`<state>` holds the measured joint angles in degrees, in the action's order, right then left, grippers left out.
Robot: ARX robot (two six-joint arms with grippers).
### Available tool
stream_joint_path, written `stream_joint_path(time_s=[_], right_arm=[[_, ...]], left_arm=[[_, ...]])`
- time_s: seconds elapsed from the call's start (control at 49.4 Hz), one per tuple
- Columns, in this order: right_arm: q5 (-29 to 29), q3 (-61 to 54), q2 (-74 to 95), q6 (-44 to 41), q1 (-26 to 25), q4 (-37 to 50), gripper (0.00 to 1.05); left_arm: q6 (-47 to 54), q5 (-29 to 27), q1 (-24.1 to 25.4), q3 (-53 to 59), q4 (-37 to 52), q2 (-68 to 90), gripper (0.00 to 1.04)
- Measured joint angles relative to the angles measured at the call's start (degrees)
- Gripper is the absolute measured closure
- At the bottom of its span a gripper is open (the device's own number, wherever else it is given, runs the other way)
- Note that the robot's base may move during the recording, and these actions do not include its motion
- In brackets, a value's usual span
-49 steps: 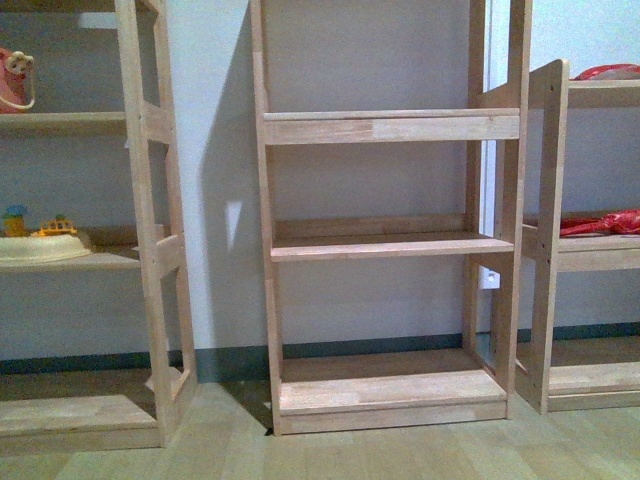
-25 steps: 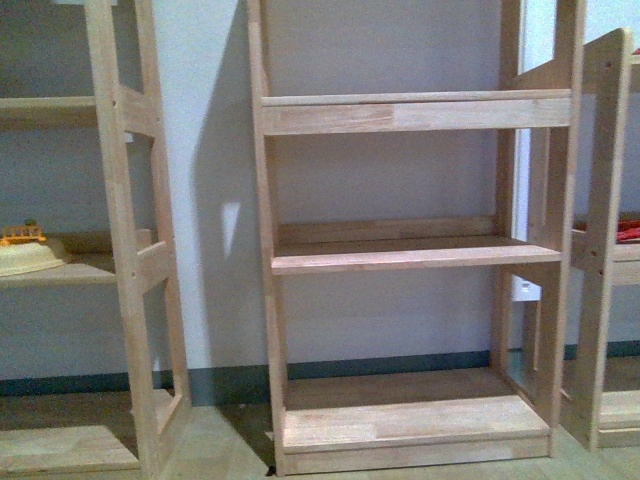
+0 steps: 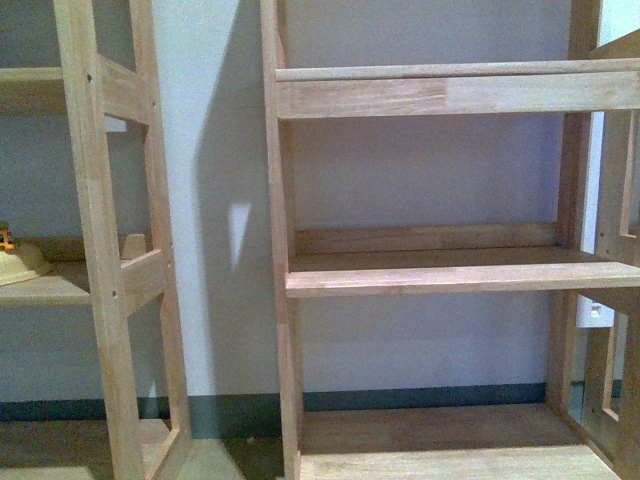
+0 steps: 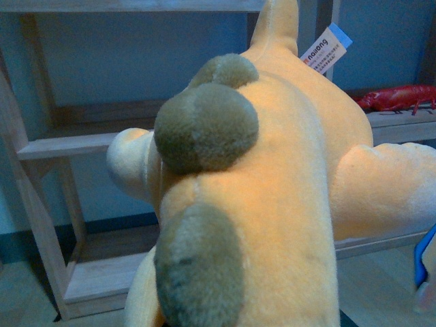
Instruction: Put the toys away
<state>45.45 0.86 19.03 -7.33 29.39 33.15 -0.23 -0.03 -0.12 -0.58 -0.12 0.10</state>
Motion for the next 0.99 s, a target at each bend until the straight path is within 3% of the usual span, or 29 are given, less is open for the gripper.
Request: stream_joint_path(time_s=[0.993], right_arm=[[-0.02,0.00,0.02,0.00,0.00,0.00,0.98]], left_arm=[[0.00,0.00,0.00,0.00,0.00,0.00,0.06]])
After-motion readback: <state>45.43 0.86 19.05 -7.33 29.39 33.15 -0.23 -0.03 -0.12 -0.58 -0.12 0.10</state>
